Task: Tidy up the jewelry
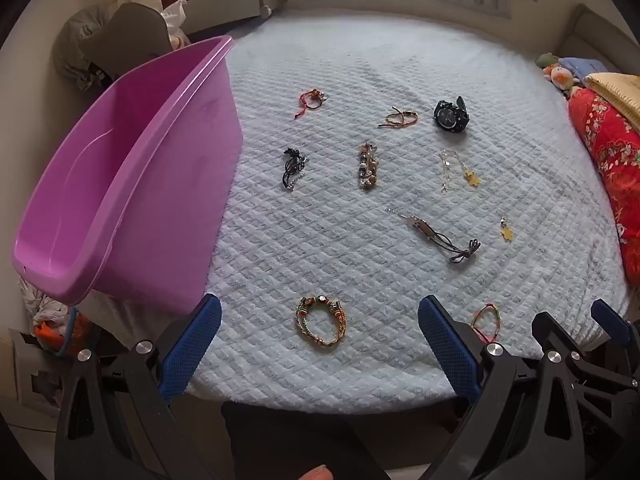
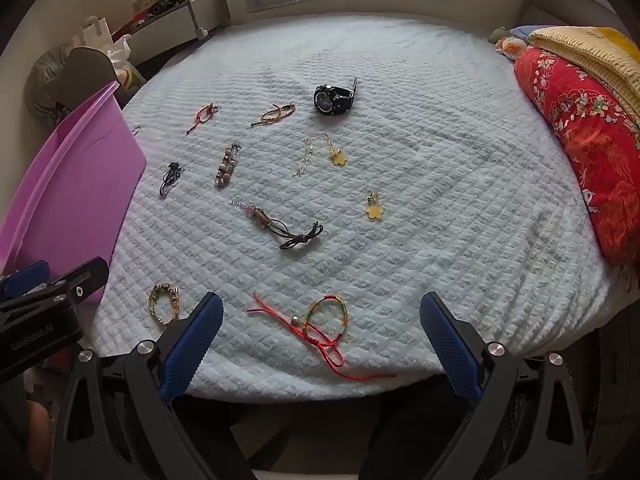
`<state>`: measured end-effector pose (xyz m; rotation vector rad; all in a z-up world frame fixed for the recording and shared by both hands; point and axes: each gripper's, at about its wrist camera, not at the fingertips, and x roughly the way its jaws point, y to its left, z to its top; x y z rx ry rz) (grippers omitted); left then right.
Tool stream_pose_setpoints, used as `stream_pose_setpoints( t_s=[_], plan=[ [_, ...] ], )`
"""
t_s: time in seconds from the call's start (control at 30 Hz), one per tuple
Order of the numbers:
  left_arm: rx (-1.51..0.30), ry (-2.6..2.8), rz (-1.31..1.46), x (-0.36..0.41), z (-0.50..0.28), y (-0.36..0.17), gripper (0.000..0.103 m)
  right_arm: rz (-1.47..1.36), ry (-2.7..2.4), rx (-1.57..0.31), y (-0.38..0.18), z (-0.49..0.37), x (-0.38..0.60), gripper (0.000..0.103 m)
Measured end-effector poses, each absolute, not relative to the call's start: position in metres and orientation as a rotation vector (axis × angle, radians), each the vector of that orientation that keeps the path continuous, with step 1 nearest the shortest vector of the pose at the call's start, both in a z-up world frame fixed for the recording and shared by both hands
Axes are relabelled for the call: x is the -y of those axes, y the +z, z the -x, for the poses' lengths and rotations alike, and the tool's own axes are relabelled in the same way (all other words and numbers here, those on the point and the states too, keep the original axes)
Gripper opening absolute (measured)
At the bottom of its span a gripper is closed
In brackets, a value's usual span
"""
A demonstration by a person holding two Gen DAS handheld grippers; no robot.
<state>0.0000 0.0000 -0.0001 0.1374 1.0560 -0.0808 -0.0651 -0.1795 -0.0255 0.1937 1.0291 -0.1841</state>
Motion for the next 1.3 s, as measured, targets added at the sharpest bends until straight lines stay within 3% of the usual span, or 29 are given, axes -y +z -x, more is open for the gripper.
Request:
stream_pose_setpoints(
  t_s=[1.3],
  plan=[
    [-1.060, -0.075, -0.136, -0.005, 0.001, -0.001, 0.097, -0.201, -0.174, -1.021, -0.020, 0.066, 0.176, 0.094]
  ],
)
